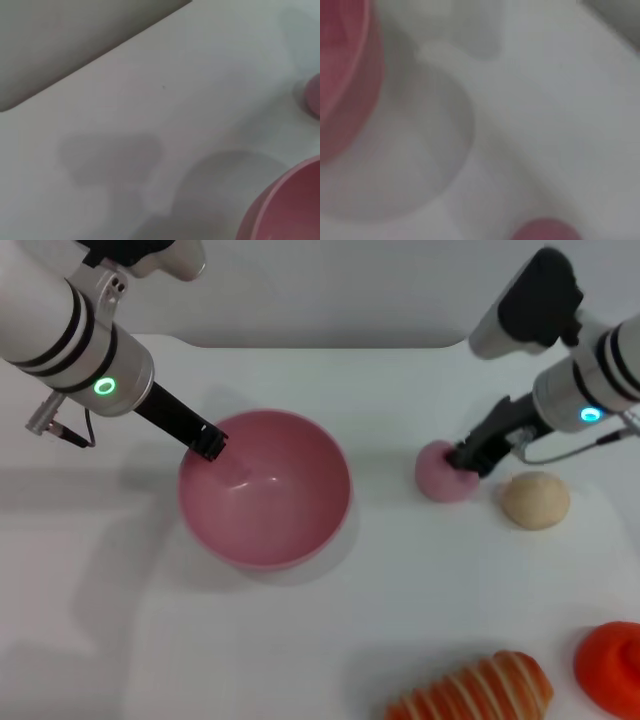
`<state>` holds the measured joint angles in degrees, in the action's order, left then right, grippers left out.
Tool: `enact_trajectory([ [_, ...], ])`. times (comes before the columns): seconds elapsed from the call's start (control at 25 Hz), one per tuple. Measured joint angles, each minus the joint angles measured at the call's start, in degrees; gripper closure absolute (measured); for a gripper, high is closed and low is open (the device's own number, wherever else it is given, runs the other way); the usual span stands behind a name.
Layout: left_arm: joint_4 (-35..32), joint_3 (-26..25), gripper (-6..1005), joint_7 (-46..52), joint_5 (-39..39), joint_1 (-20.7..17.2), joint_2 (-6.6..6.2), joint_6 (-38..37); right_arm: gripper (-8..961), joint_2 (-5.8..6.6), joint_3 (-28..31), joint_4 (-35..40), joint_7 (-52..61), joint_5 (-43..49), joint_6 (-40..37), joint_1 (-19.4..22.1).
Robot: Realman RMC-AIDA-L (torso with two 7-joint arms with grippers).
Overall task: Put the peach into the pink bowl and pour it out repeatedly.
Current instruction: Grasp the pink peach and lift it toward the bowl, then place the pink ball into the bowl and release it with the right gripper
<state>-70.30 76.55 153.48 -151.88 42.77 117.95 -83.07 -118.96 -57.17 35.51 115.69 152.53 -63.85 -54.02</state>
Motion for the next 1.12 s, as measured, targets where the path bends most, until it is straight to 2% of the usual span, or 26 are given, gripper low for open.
enact_trajectory([
  [0.16,0.05,0.0,965,-0.01,0.03,0.48,0.0,0.25,925,0.09,-0.08,10.22,0.4,-6.51,-2.93,2.84],
  [0.32,0.27,0.0,965,0.18,0.07,0.96,0.0,0.26,927,-0.02,-0.68,24.15,1.19,-14.17,-7.53,6.93],
  [0.4,0.28,-0.02,965,0.27,0.1,1.0,0.0,0.27,927,0.0,-2.41,30.93,2.1,-18.0,-9.1,9.37],
  [0.44,0.28,-0.02,964,0.27,0.1,1.0,0.0,0.27,927,0.01,-4.97,37.6,2.84,-21.43,-10.34,11.92],
  [0.48,0.31,-0.05,964,0.27,0.12,1.0,0.0,0.27,927,0.01,-4.97,37.6,2.84,-21.43,-10.34,11.92],
  [0.6,0.31,-0.05,964,0.27,0.12,1.0,0.0,0.27,928,-0.07,-9.0,45.54,3.17,-26.37,-12.28,14.71],
  [0.8,0.58,-0.2,964,0.38,0.11,1.76,0.04,0.65,928,-0.05,-15.42,46.81,3.81,-29.5,-12.88,15.34],
  [0.96,0.76,-0.36,964,0.4,0.57,2.46,0.25,1.18,927,0.08,-20.16,41.63,3.76,-30.14,-9.48,13.82],
  [1.12,0.96,-0.1,964,0.43,1.37,2.66,0.32,1.46,872,0.1,-20.78,37.98,3.73,-30.19,-7.48,12.48],
])
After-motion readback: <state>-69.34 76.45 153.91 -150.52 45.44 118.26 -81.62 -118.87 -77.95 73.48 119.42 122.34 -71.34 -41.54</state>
